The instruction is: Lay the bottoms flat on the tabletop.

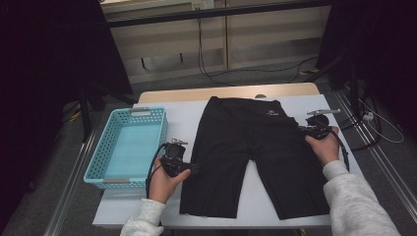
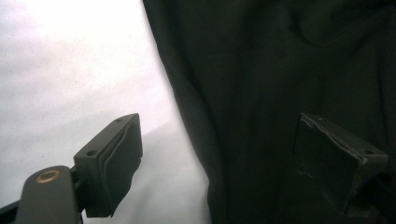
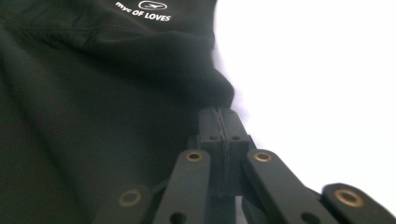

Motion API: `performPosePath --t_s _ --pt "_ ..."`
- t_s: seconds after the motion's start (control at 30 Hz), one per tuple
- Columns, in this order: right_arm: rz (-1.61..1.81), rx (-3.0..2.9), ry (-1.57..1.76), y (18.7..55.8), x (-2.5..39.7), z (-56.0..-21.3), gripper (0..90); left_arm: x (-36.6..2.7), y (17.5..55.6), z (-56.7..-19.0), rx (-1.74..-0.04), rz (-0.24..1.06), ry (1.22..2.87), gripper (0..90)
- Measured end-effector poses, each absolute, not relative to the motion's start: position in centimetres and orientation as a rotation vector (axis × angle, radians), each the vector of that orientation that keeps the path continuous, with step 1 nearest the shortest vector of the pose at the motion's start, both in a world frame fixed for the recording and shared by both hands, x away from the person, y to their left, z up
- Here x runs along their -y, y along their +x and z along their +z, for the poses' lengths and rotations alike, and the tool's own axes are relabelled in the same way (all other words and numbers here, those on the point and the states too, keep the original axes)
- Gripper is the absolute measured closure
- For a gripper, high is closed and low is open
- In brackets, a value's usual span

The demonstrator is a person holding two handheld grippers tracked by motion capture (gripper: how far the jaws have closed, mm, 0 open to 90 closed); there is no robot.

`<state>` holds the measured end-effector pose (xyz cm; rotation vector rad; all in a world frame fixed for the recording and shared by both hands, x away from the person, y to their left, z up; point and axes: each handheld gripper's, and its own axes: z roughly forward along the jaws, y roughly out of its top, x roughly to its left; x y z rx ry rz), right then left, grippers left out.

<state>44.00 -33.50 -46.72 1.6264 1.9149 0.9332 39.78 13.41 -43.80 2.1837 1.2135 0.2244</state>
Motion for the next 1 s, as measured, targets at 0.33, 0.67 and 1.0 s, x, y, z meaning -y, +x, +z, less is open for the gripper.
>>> performPosePath --t_s 0.33,0.67,1.0 --pt "0.918 -2.006 1.643 41.7 34.1 -46.1 90.0 -13.4 39.6 -43.6 -1.221 0.222 2.179 16.0" --pt "0.914 -1.964 1.621 41.5 34.2 -46.4 90.0 -12.9 39.4 -43.5 -1.206 0.218 2.197 16.0" --pt "0.915 -1.929 1.57 39.5 34.4 -45.3 64.3 -12.8 39.5 -43.3 -1.193 0.218 2.193 16.0"
